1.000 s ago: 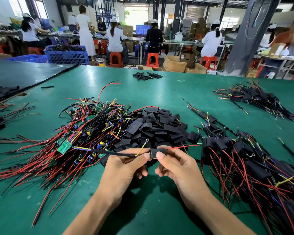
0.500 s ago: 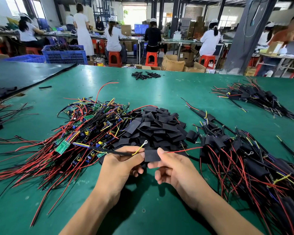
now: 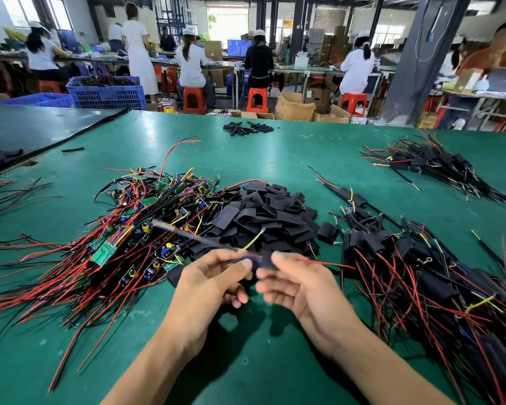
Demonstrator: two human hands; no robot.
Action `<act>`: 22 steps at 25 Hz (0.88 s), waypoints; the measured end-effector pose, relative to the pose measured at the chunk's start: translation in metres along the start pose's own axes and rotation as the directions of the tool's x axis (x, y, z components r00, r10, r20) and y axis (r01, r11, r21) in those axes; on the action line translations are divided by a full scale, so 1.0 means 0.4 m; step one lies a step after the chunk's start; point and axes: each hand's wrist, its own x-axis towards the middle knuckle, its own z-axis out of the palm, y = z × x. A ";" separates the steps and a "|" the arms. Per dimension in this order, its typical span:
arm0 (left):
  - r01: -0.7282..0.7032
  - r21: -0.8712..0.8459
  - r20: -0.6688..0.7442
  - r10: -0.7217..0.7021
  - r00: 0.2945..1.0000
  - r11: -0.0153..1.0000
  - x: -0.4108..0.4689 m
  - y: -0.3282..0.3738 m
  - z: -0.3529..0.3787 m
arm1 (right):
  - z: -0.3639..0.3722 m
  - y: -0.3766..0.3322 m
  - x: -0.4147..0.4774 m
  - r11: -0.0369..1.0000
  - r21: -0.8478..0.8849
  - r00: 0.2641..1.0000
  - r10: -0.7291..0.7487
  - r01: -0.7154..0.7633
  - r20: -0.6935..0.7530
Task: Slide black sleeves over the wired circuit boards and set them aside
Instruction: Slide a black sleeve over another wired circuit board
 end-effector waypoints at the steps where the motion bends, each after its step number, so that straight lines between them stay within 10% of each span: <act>1: 0.009 -0.011 -0.011 -0.009 1.000 1.000 0.001 0.000 -0.001 | 0.000 -0.015 0.002 0.993 0.108 0.998 -0.032 0.038 -0.061; 11: 0.060 0.048 -0.060 -0.057 0.997 0.997 0.009 -0.003 -0.011 | -0.090 -0.133 0.010 0.865 0.276 0.777 -0.184 0.419 -0.603; 22: 0.036 0.125 -0.315 0.006 0.949 0.991 0.023 -0.007 -0.023 | -0.081 -0.002 0.050 0.883 -0.275 0.805 -0.462 0.380 -0.372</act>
